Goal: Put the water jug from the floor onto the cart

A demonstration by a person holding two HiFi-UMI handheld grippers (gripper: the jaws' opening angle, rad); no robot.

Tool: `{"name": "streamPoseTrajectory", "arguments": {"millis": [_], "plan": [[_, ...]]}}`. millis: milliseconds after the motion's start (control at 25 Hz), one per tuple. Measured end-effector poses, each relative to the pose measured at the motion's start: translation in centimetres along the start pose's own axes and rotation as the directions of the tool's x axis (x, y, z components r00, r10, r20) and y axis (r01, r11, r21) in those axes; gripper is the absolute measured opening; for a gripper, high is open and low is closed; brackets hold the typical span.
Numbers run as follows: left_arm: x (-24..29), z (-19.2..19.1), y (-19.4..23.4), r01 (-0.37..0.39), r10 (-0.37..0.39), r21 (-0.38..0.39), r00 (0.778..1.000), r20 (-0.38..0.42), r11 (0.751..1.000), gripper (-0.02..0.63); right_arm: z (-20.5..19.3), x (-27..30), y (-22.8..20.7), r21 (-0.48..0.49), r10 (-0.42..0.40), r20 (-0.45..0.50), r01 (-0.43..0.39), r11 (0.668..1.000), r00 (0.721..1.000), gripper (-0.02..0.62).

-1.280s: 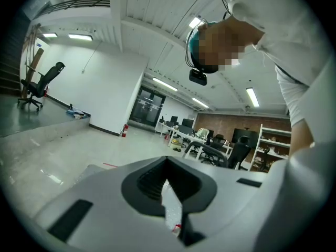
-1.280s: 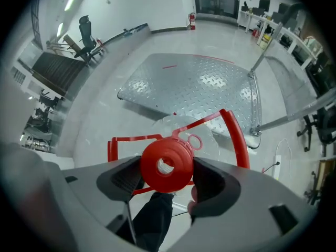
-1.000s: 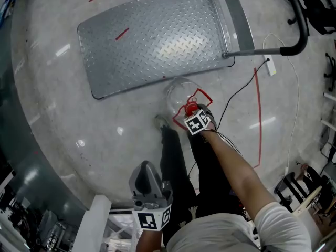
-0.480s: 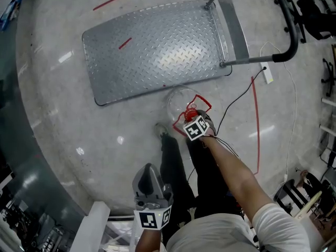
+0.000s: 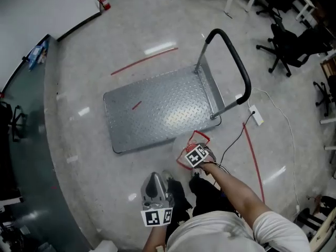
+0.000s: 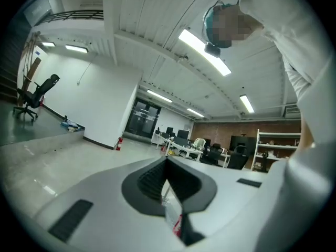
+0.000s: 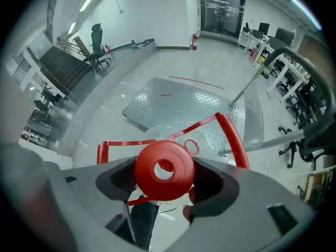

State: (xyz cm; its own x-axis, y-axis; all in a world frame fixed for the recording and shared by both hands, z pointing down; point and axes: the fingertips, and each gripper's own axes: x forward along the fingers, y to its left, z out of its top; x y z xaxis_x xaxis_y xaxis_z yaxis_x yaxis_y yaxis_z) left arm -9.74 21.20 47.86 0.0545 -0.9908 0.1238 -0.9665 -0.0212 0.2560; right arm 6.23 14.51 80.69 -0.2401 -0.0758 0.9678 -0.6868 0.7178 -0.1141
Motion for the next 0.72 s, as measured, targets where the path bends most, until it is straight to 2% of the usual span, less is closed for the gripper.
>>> {"name": "streamPoseTrajectory", "arguments": {"millis": [200,360,520,720], "plan": [[1.0,2.3,-2.5,-0.015,0.014,0.007,0.999,0.042,1.0,0.003,3.4,-4.7,-3.7,0.004,-0.007,0.062,0.007,1.0,0.998,0.308],[3.5,4.6,-3.6,0.014,-0.016,0.031,0.996,0.088,0.999,0.003,6.0,-6.2,-7.3,0.011,-0.043,0.086,0.042,0.999,0.995,0.308],[7.7,5.8,-2.7,0.043,-0.046,0.031,0.994,0.096,0.999,0.003,9.3,-6.9,-10.2,0.003,-0.066,0.073,0.066,0.998,0.995,0.308],[14.7,7.0,-1.6,0.121,-0.124,0.041,0.988,0.09,0.992,0.003,13.1,-5.6,-14.2,0.041,-0.091,0.08,0.088,0.995,0.993,0.308]]}}
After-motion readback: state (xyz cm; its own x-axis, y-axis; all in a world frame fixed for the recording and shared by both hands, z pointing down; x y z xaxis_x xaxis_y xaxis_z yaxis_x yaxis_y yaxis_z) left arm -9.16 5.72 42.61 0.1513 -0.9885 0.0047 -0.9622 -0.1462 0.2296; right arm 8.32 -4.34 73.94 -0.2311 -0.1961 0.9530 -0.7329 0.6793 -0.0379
